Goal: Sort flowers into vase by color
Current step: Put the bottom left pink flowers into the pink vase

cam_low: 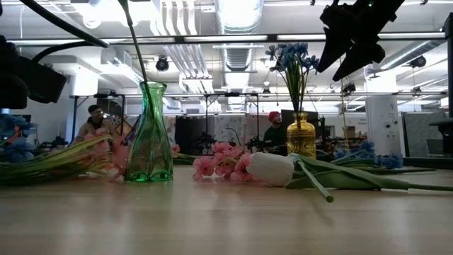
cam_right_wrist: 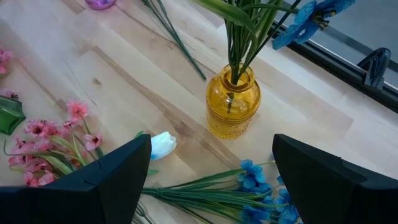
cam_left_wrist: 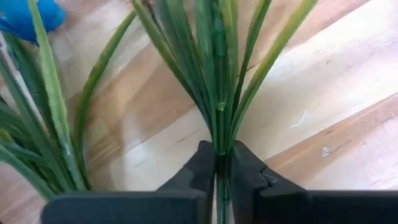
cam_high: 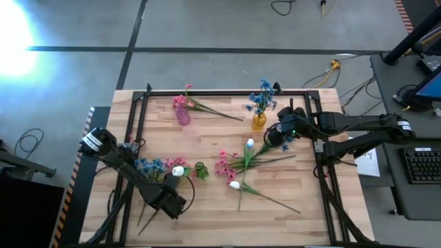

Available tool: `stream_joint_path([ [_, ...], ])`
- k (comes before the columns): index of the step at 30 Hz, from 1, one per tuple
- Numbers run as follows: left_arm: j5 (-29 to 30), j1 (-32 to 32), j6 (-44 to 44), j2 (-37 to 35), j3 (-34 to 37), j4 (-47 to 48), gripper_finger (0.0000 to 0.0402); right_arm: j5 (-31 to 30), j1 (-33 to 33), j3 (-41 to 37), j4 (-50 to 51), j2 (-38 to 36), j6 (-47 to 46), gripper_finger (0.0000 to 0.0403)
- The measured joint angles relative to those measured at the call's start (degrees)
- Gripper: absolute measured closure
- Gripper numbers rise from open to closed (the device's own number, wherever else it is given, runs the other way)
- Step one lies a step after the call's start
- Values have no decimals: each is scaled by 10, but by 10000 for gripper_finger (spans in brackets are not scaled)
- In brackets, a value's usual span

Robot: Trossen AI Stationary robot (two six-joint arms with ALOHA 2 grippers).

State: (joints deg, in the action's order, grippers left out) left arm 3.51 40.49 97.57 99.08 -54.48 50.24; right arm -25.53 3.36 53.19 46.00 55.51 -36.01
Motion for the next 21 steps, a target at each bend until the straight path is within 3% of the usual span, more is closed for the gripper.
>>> stream_joint_path([
  [9,-29,9,10,-92,-10,41,400,0,0,-1,0,0,8,76],
  [17,-7,25,43,-215,-36,131,401,0,0,-2,0,0,16,76],
  [21,40,26,58,-266,-46,177,401,0,-1,-3,0,0,17,76],
])
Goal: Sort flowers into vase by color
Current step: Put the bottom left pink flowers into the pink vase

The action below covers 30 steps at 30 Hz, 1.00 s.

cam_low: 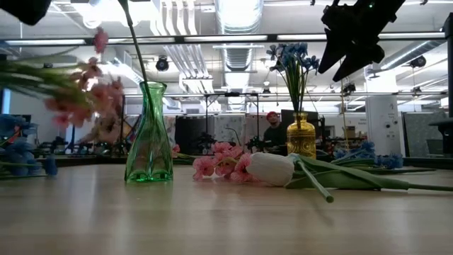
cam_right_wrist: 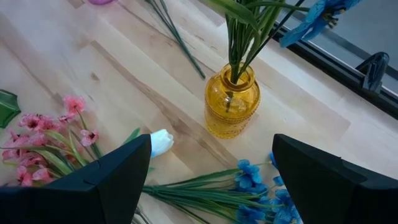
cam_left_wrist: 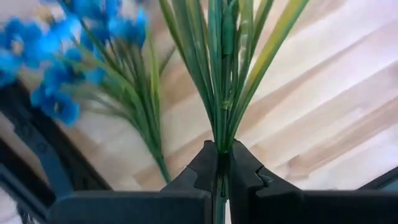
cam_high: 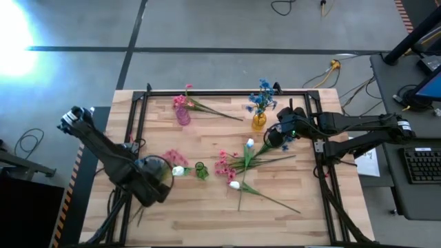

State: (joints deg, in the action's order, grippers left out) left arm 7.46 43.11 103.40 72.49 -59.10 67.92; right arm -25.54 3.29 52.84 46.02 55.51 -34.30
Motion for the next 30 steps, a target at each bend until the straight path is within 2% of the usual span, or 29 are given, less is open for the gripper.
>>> stream_joint_path([
  [9,232,-1,0,-89,-2,20,402,0,0,-7,0,0,0,76],
  [19,417,-37,15,-149,-2,113,401,0,0,-15,-5,0,-2,76],
  [26,548,-85,-78,-189,-2,107,401,0,0,-34,-38,0,6,76],
  [30,600,-120,-188,-210,-2,40,401,-7,0,-40,-64,0,39,76],
])
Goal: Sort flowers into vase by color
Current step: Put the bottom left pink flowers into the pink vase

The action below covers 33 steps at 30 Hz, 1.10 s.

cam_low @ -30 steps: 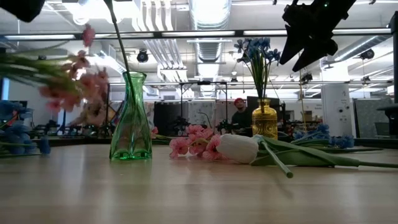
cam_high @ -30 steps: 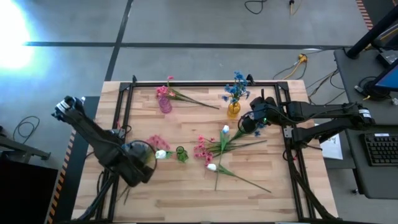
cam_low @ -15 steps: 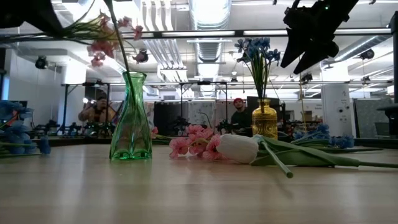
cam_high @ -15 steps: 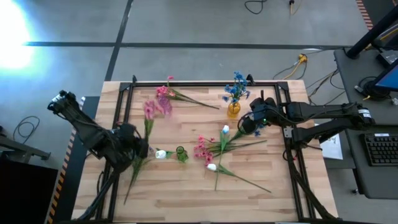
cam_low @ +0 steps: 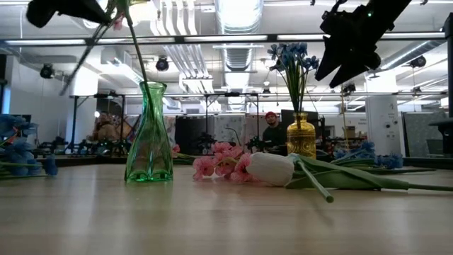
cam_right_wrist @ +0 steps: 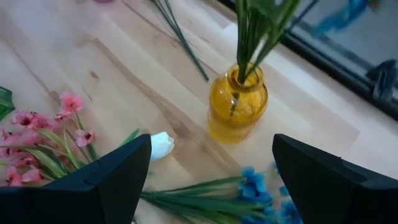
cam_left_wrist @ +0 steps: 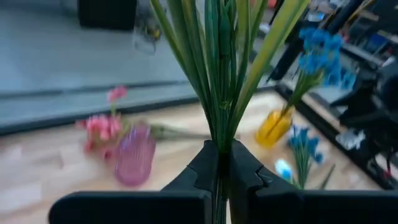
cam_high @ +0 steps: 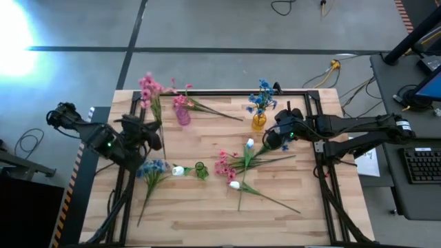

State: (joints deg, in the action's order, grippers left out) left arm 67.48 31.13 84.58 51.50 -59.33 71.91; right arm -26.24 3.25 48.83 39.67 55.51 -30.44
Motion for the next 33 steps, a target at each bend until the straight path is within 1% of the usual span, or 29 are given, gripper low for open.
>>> stream_joint_path([
  [2,10,-16,-88,-5,0,-61,401,-9,0,0,-22,0,27,76],
  [5,23,-49,-236,-11,0,-154,401,-8,1,0,-70,0,95,76],
  [8,16,-95,-352,-19,0,-222,401,2,1,5,-91,0,140,76],
  [10,-2,-126,-397,-20,0,-230,401,20,0,10,-87,0,150,76],
  [14,-20,-180,-446,-18,3,-235,401,60,0,15,-83,-3,150,76],
  [16,-53,-202,-491,-17,3,-277,401,92,0,15,-82,-6,150,76],
  [18,-102,-218,-557,-14,5,-356,401,123,0,15,-83,-8,150,76],
  [20,-146,-229,-641,-10,5,-435,401,140,0,15,-84,-8,150,76],
  [23,-158,-248,-756,-8,6,-512,401,147,0,15,-88,-7,150,76],
  [25,-178,-272,-809,-11,6,-559,401,147,0,15,-88,-7,148,76],
  [26,-206,-287,-830,-14,7,-586,401,147,0,15,-88,-7,146,76],
  [28,-294,-325,-856,-16,14,-643,401,147,0,15,-89,-7,145,76],
  [30,-380,-370,-865,-13,18,-674,401,147,0,15,-92,-7,149,76],
  [31,-408,-391,-866,-11,20,-676,401,147,0,15,-92,-7,153,76],
  [33,-427,-434,-869,-7,26,-676,401,146,0,15,-97,-7,159,76],
])
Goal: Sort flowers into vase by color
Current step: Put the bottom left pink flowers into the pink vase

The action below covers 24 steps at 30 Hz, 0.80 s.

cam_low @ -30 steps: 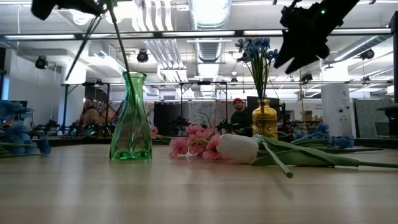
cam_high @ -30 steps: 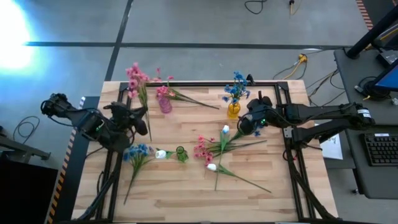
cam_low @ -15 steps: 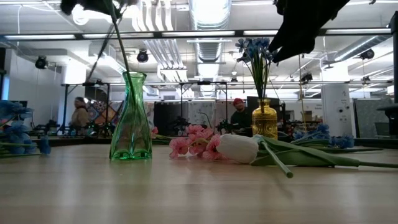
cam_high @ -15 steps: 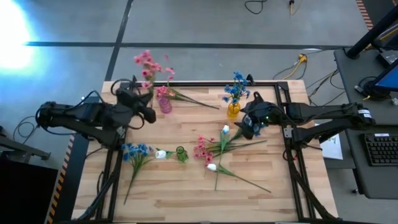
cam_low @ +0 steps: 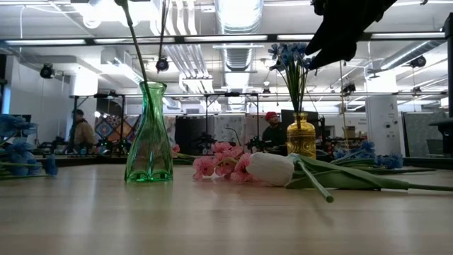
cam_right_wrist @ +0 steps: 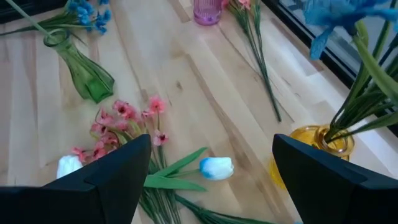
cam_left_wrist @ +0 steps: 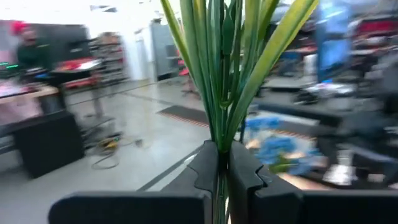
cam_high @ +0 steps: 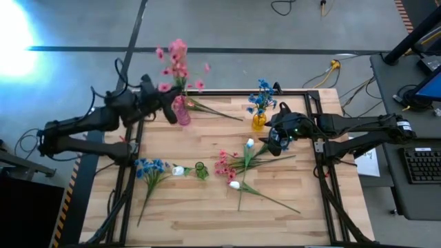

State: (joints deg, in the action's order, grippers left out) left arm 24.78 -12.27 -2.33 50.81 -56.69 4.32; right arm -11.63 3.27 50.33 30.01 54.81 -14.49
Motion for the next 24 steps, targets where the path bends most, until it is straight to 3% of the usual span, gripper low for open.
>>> stream_joint_path([
  [3,-40,-67,-8,10,18,-16,401,-3,0,0,-10,0,5,76],
  [7,-171,-160,-9,18,65,-87,401,-4,0,-5,-15,0,9,76],
  [10,-228,-223,-2,16,105,-130,401,-4,0,-6,-20,0,9,76],
  [16,-269,-285,13,-18,171,-156,401,-4,0,-8,-21,0,9,76],
  [24,-271,-293,37,-63,224,-178,401,-5,0,-8,-25,0,-7,76],
])
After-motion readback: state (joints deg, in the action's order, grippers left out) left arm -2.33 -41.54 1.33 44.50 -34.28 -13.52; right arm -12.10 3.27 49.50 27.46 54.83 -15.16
